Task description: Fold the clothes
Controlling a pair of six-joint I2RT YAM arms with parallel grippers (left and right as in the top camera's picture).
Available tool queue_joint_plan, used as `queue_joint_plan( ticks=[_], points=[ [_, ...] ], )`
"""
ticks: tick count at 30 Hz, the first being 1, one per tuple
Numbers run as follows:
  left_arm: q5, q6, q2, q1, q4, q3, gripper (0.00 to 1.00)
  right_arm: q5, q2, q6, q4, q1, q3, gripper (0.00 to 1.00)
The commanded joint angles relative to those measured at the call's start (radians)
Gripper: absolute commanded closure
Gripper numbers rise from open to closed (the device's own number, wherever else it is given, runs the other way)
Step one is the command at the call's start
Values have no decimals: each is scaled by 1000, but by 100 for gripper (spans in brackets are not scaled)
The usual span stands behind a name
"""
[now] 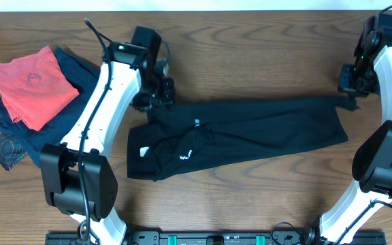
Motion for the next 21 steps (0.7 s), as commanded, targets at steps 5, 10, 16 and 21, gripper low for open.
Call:
queue_joint_plan(
  ticks=[5,10,16,21],
  points=[
    [-18,12,2,-63,-121,-57,94,80,6,12,-58,-10,0,99],
    [-18,-18,2,-100,-129,-130,94,81,6,7,-87,-10,-11,99],
    [-23,-18,2,-124,-129,-211,94,97,6,4,-91,-10,-57,98],
    [-29,-18,2,-124,-129,-278,90,137,6,5,-75,-10,-108,98]
  ],
)
